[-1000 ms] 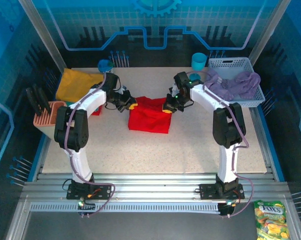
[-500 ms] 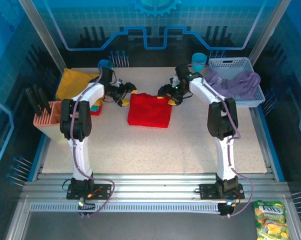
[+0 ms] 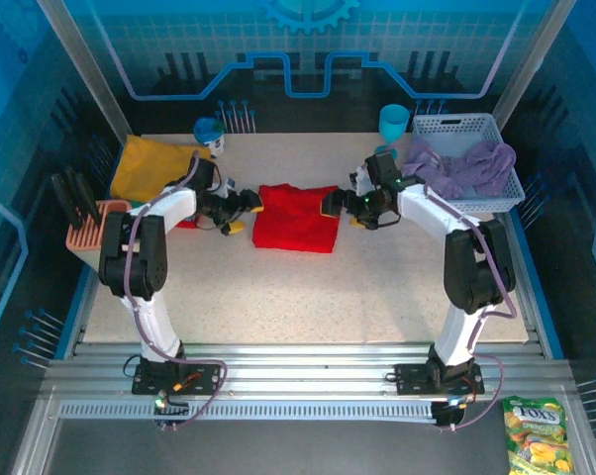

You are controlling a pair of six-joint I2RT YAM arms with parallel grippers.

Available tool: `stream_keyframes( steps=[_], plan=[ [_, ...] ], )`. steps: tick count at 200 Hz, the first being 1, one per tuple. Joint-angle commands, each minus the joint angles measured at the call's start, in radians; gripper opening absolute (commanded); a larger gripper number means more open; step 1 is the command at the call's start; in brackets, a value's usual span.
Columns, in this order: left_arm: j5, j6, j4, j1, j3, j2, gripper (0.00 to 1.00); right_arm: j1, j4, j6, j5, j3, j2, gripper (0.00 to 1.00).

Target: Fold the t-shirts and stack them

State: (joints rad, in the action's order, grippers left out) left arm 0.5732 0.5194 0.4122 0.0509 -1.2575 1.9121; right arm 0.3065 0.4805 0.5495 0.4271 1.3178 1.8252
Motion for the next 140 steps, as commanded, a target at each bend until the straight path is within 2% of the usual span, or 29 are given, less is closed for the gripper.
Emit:
stream_keyframes(
  steps=[1,60,103,140],
  plan=[
    [0.003,-0.044,-0.068,0.039,0.035,0.016,0.79,-0.009,-0.138,0.031,0.073,-0.066,0.028,0.99],
    [0.023,0.083,-0.225,0.081,0.137,0.036,0.5,0.012,-0.242,0.091,0.123,-0.105,0.092,0.93],
    [0.005,0.151,-0.28,0.125,0.199,0.019,0.32,0.003,-0.208,0.077,0.061,-0.135,0.044,0.93],
    [0.008,0.143,-0.222,0.135,0.208,0.007,0.13,-0.019,-0.189,0.086,0.049,-0.162,0.011,0.93]
  ],
)
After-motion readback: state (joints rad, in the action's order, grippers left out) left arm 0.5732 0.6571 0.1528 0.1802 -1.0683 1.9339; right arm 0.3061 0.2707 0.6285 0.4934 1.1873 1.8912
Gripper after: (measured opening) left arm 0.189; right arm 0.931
